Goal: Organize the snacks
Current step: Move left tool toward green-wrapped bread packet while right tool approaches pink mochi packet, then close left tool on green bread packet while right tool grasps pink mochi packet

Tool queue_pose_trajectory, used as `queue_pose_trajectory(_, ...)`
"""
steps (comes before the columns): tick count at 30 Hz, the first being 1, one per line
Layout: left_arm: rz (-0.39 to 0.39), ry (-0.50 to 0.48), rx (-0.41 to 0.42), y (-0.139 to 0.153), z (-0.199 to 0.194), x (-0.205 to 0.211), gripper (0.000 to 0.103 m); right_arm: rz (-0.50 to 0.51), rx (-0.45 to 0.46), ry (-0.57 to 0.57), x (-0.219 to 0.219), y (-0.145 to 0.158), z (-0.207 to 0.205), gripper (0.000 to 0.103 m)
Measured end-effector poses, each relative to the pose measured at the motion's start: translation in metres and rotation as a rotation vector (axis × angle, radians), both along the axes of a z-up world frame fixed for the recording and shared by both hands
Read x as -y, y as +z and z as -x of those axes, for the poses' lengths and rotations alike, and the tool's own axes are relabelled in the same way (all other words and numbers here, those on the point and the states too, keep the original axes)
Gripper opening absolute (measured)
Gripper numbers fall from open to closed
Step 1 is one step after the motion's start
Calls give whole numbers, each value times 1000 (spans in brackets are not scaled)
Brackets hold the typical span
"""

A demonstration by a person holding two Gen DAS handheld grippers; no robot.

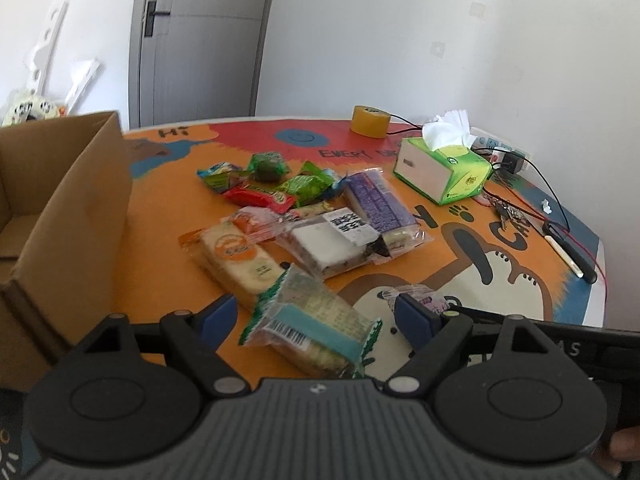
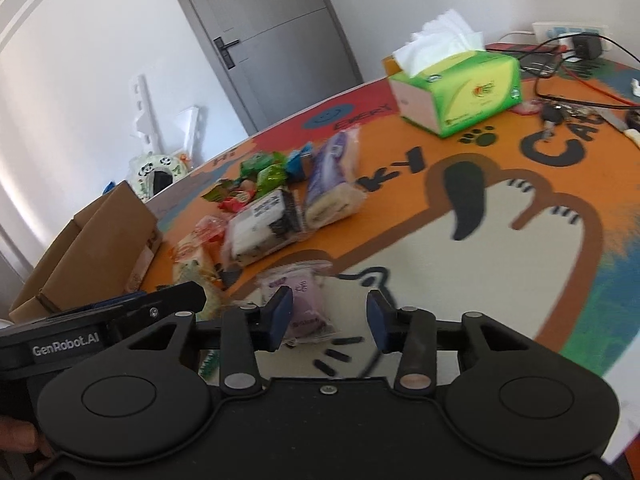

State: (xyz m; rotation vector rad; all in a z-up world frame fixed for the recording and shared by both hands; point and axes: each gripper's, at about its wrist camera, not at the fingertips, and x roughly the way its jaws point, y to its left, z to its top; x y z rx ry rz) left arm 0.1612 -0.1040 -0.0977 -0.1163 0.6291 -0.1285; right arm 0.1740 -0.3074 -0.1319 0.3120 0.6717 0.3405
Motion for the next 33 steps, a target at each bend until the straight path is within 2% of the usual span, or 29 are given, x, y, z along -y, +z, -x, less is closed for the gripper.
queue_pose_trajectory(7,-49,-10,-19,-12,-7,9,85,24,7,-37,8,3,3,39)
queue_pose_trajectory(11,-60,-7,-68,-21,-8,7,85,29,28,-28,4,8,6,39)
queue_pose_trajectory(12,-66,-15,-60,-22,-6,7,83,28,32,-26,3,8,7,40)
queue_pose_trajectory(14,-82,-27,-58,-21,-3,8,64,29,31,-19,0,9,7,42)
queue_pose_trajectory(15,-69,-28,-60,-20,-3,6,61,28,31,-16,-1,9,7,44)
queue_pose_trajectory(16,-52,-28,-62,-19,-3,4,52,29,31,-15,-3,9,7,49)
queue_pose_trajectory(17,-32,-24,-70,-17,-2,1,50,32,31,-12,-5,9,7,53)
queue_pose_trajectory(19,-14,-19,-75,-15,-1,-2,49,37,35,-3,-10,10,7,58)
queue_pose_trajectory(26,7,4,-16,4,12,-12,49,50,41,12,-21,11,3,69)
queue_pose_trajectory(33,14,37,12,15,16,-23,49,75,46,41,-40,8,-2,73)
